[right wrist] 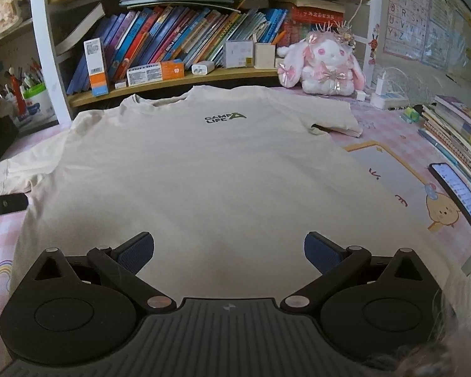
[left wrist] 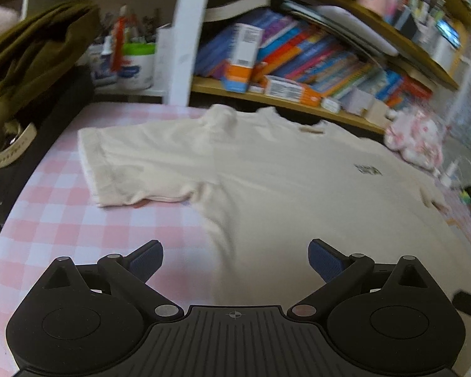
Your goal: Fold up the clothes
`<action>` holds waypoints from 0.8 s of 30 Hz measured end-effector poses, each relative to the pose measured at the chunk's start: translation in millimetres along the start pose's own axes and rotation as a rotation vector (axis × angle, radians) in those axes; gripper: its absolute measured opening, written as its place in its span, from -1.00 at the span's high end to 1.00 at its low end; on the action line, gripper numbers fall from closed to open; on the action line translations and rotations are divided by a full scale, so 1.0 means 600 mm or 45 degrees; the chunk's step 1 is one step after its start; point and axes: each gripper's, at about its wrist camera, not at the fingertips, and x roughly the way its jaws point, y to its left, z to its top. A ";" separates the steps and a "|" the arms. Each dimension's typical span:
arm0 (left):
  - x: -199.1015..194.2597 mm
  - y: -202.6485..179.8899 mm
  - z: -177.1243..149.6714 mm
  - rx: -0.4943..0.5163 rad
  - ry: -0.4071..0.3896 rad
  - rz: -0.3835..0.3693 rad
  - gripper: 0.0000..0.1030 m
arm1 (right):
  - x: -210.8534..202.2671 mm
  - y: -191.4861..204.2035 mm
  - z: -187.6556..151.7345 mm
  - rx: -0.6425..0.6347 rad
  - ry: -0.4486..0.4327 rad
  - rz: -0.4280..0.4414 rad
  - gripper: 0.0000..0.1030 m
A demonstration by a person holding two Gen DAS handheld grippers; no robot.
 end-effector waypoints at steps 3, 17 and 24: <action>0.016 0.037 0.014 -0.105 0.009 -0.007 -0.94 | 0.003 0.010 0.002 -0.028 0.007 -0.013 -1.00; 0.085 0.191 0.062 -0.758 -0.002 0.036 0.02 | 0.002 0.031 0.010 -0.124 0.036 -0.010 -1.00; 0.083 0.228 0.054 -0.924 -0.061 0.083 0.05 | -0.002 0.031 0.009 -0.142 0.033 -0.040 -1.00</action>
